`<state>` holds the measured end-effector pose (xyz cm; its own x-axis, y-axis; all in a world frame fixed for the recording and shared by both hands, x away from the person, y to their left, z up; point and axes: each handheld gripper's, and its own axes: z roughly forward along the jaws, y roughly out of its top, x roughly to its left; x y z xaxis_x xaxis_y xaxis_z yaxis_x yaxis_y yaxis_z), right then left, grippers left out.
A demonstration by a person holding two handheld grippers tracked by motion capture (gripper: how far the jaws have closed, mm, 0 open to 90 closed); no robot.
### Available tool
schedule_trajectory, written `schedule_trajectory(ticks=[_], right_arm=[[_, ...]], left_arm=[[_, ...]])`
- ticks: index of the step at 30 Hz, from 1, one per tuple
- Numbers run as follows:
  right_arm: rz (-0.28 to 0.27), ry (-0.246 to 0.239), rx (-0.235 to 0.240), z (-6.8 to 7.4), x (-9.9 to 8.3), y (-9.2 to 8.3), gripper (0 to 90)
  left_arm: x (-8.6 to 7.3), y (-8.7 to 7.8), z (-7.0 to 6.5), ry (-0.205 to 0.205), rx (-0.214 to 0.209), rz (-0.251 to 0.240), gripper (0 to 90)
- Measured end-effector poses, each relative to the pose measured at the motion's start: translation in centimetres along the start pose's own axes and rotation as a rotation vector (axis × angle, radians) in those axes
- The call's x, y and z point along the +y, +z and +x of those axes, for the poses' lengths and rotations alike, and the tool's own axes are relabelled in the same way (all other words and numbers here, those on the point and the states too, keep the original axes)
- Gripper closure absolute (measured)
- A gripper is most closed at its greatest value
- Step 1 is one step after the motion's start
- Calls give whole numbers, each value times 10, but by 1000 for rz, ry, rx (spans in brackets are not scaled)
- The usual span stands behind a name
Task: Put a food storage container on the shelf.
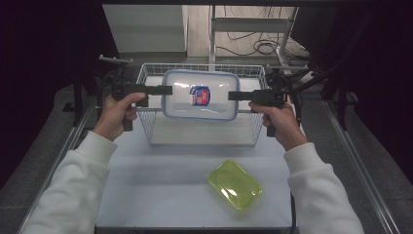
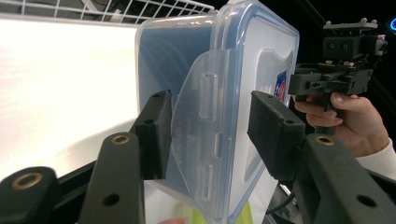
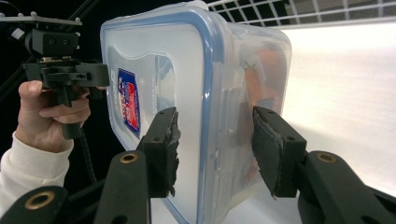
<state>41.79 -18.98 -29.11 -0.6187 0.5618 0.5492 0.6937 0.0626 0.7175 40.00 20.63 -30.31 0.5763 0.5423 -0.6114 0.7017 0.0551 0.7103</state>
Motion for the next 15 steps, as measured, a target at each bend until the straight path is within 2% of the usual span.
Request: schedule_trajectory(ticks=[7, 15], right_arm=[[13, 3, -15, -11, 19, 0, 526], [27, 7, -13, -21, 31, 12, 525]], left_arm=[[14, 10, 9, -17, -9, 0, 506], [22, 15, 23, -42, -4, 3, 505]])
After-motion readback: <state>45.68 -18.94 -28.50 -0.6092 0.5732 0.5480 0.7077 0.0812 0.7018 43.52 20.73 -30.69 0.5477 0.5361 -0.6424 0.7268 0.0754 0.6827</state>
